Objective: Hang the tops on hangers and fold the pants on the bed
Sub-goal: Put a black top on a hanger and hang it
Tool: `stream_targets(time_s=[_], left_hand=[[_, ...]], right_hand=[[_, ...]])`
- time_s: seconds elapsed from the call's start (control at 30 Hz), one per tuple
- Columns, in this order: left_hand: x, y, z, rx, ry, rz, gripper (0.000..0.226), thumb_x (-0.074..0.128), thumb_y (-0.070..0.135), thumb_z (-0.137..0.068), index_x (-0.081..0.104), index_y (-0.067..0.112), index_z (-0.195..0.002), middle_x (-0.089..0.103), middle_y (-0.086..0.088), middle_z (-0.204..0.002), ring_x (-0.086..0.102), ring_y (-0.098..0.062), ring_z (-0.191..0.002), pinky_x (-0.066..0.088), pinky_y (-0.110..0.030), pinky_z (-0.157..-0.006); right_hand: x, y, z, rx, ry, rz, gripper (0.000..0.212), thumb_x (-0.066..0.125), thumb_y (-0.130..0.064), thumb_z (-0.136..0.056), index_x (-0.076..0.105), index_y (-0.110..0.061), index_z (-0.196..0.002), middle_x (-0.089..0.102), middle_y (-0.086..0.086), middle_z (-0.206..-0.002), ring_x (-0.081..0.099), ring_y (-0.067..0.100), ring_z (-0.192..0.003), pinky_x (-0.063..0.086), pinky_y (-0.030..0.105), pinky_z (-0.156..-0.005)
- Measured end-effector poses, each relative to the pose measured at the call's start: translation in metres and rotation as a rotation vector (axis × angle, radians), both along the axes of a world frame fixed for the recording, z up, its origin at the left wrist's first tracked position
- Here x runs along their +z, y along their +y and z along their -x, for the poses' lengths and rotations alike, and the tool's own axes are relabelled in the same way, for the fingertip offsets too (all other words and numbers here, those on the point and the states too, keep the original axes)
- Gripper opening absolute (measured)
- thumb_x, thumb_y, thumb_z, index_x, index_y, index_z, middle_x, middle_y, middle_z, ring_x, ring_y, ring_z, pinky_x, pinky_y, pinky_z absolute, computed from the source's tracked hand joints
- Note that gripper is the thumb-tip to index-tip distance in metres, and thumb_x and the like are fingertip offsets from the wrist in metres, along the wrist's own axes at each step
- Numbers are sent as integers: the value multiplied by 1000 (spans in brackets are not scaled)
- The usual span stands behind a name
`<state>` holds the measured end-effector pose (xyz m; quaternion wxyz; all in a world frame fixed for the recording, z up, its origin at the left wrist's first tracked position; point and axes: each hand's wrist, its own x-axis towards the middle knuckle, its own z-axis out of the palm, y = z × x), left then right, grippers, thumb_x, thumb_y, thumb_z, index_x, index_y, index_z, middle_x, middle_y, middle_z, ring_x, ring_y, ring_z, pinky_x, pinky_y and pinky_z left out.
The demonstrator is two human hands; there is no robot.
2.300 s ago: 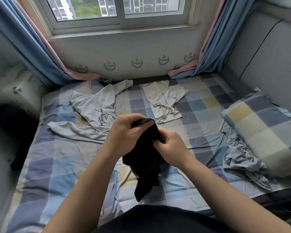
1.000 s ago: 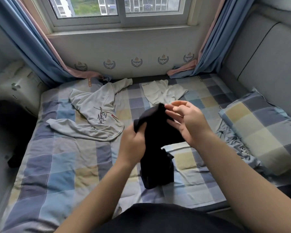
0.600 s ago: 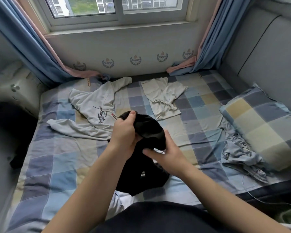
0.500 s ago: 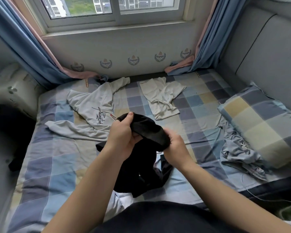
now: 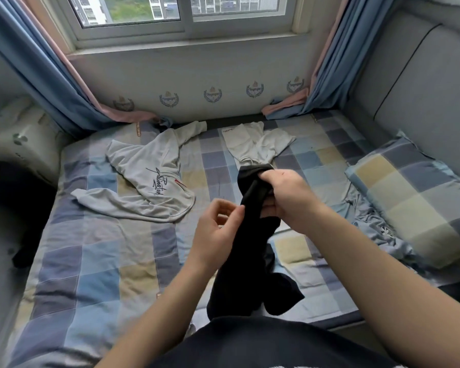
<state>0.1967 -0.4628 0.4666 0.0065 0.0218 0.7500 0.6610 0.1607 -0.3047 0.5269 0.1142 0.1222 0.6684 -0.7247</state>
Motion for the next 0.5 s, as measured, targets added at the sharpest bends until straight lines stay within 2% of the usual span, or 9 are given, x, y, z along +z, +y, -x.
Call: stream_targets(time_s=[0.03,0.1,0.2,0.27,0.33,0.4,0.43,0.47,0.5], left_hand=[[-3,3,-3,-37,11,11,33,67,47,-85,61,14,-88,65,1,-79,63,-21,-72,50,-40,-65],[-6,7,-4,-113,23,34,41,63,56,-81,63,17,-94,67,4,-84,65,-19,-75,49,-36,-67],[-8,14,-4,-195,-3,76,32,67,57,-81,64,32,-101,71,13,-96,70,-11,-85,55,-29,-70],[-11,20,-3,-180,-6,190,28,67,55,-82,63,34,-101,70,18,-93,70,-5,-83,56,-26,-69],[-15,22,5,-125,9,384,19,60,47,-91,59,28,-87,64,12,-71,64,-11,-72,46,-31,-62],[-15,19,16,-90,-23,470,31,56,33,-99,49,21,-72,52,7,-58,54,-19,-64,34,-34,-60],[-14,17,21,-83,-60,436,34,55,28,-101,49,14,-71,49,7,-57,49,-19,-60,37,-36,-61],[-10,14,25,-83,-112,345,35,54,25,-103,51,7,-73,49,2,-60,48,-20,-60,46,-41,-63],[-7,11,27,-77,-172,219,35,53,23,-104,53,-3,-80,50,-8,-66,51,-22,-65,54,-53,-68]], right_hand=[[5,0,1,-6,6,30,26,43,-15,-102,61,-4,-87,67,12,-61,68,25,-52,53,31,-45],[15,2,3,-28,26,83,25,44,-17,-102,62,-3,-91,68,14,-66,69,27,-56,56,34,-51],[29,6,6,-72,36,189,27,42,-18,-103,61,1,-99,71,19,-71,71,29,-61,57,36,-53],[35,7,9,-82,34,238,27,41,-17,-104,60,2,-101,71,20,-71,71,30,-60,57,35,-52],[37,6,11,-103,20,295,26,42,-17,-104,60,3,-103,73,22,-76,73,32,-65,59,37,-55],[31,6,11,-113,8,368,28,44,-16,-105,58,6,-112,74,25,-94,75,34,-81,62,42,-66],[25,8,11,-109,11,378,30,44,-17,-106,58,6,-118,73,23,-105,74,33,-93,62,44,-75],[17,11,10,-101,24,352,30,44,-18,-106,59,3,-122,73,18,-114,72,30,-103,60,44,-83],[7,15,7,-92,49,288,27,46,-18,-106,61,-3,-123,72,13,-118,70,27,-109,58,43,-88]])
